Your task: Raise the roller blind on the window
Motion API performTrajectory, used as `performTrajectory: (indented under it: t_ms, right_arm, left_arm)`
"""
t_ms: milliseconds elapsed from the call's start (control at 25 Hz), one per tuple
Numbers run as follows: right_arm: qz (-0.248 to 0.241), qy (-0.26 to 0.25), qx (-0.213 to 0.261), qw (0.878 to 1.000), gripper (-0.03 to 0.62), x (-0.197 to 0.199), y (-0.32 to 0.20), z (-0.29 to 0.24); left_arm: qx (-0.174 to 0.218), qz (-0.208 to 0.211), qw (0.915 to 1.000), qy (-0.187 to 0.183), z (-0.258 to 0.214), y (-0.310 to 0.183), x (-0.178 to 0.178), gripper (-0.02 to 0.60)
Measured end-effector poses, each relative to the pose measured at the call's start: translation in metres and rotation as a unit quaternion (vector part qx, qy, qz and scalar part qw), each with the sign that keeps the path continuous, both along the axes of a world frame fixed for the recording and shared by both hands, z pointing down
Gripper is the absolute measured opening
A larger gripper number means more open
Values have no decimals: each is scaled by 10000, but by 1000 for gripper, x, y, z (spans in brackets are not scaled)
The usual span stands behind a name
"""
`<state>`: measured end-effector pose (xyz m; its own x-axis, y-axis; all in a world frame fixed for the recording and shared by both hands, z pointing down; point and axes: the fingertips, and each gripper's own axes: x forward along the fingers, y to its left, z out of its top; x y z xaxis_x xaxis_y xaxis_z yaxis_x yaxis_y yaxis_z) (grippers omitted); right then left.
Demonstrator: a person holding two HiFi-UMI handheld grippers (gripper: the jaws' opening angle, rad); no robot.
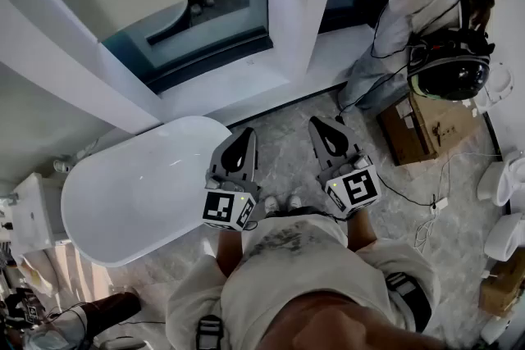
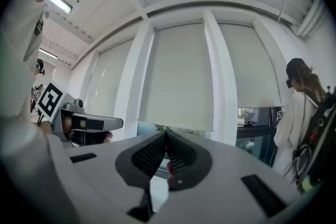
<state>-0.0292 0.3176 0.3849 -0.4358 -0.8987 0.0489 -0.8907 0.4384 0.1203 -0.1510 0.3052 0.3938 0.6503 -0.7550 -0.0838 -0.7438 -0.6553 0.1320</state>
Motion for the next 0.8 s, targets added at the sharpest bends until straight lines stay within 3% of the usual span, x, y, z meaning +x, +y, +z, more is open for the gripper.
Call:
performTrajectory:
  t_ms: [480,800]
  right_arm:
    - [46,-98,-44,9999,63,20,6,6]
    - [-253,-153,-76,9995,63,45,10,8]
  left_arm:
    - [-36,-63,9999,-124,1,9,29,11]
    - [-27,-200,9996,-200,-2,17,61,11]
